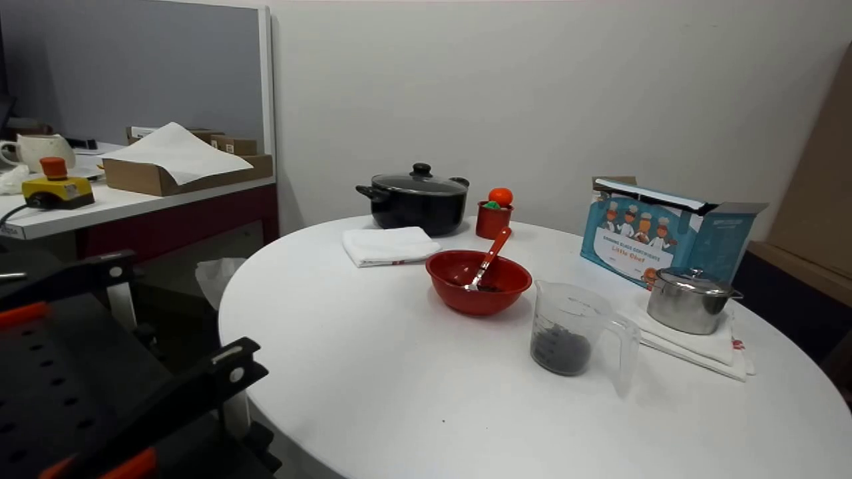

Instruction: Pour the contents of the clear jug into the red bowl

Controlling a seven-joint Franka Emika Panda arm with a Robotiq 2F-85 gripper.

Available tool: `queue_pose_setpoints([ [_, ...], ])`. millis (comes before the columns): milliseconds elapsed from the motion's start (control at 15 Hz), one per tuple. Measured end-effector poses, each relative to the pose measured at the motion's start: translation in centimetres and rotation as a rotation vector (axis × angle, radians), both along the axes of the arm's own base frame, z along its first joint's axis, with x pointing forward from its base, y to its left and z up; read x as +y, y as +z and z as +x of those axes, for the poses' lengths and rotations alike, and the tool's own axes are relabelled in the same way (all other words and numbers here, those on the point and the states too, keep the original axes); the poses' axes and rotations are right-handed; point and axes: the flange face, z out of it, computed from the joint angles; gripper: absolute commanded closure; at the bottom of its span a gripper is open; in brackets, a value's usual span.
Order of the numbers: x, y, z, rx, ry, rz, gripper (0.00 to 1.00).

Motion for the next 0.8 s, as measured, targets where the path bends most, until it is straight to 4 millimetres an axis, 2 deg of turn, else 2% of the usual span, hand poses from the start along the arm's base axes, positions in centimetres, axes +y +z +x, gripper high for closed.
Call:
queue_pose_setpoints([
  [200,-1.5,-1.6,2.9,0.022,0.097,-0.038,0.0],
  [333,-3.0,-2.8,4.2,0.005,0.107,-0.049,0.0],
  [600,-7.5,-4.9,4.4,-0.01,0.089,-0.047,0.0],
  [800,-10.3,-7.3,4.1,0.009,0.092,-0.016,0.0],
])
